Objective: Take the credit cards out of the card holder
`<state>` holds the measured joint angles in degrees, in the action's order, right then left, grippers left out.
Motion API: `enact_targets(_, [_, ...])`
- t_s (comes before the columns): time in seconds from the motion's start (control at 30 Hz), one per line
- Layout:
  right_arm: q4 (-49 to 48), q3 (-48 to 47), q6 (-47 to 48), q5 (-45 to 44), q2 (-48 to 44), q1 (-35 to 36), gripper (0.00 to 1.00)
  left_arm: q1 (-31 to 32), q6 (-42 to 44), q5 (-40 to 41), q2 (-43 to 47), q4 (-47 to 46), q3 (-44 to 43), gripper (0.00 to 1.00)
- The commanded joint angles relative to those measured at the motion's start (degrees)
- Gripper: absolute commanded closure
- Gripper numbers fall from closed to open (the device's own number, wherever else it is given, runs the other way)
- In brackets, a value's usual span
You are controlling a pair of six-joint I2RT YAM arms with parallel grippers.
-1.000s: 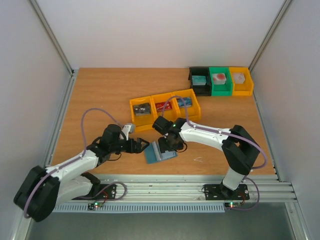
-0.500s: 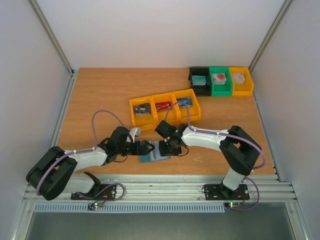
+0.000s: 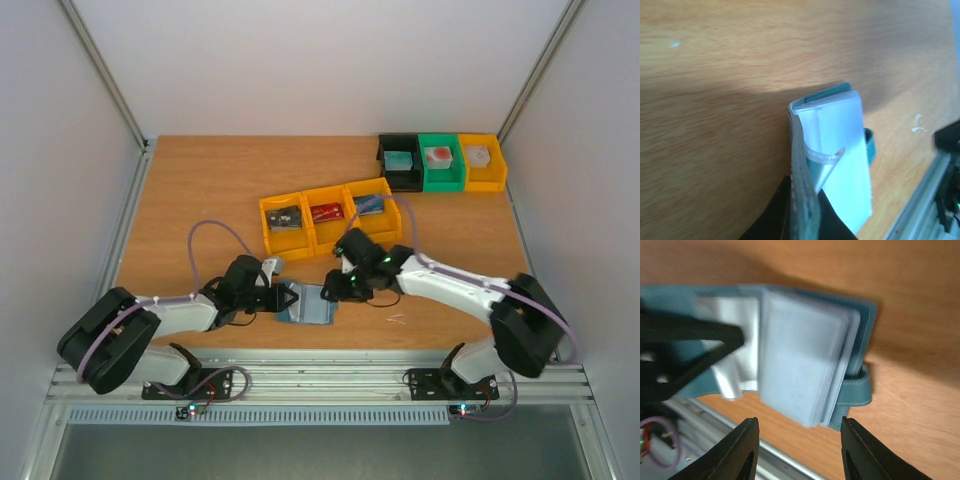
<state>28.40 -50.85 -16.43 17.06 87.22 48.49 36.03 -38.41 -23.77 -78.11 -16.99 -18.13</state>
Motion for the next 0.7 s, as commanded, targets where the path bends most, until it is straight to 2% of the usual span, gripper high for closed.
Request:
enact_targets(0.0, [9.02, -4.57, 13.42, 5.18, -12.0, -6.43, 0.51, 0.18, 8.88, -6.75, 6.13, -4.21, -2.98, 1.0])
enact_targets(0.1, [13.15, -10.81, 21.37, 14.78, -18.56, -15.1, 0.48, -0.06, 11.74, -6.62, 14.64, -3.82, -5.94, 1.0])
enact_targets(0.2, [15.48, -20.64, 28.0, 23.38, -20.14, -21.24, 0.42, -0.33, 19.01, -7.75, 23.18, -2.53, -10.14, 1.0])
enact_targets(0.27, [19.22, -28.69, 33.54, 23.75, -18.47, -21.92, 0.38, -1.49, 22.49, -5.96, 27.36, 0.12, -14.32, 1.0])
enact_targets(0.4, [25.38, -44.66, 41.3, 24.27, -13.65, -21.93, 0.36, -6.3, 23.81, -7.1, 31.99, -0.79, -22.01, 1.0])
enact_targets(0.57, [21.21, -51.87, 45.92, 36.15, -13.18, -21.73, 0.29, -9.98, 20.75, -7.52, 35.22, -0.76, -28.71, 1.0])
enact_targets(0.67, [19.84, -53.23, 46.9, 37.14, -12.78, -20.3, 0.24, -11.17, 16.84, -7.83, 36.03, 1.0, -32.09, 1.0])
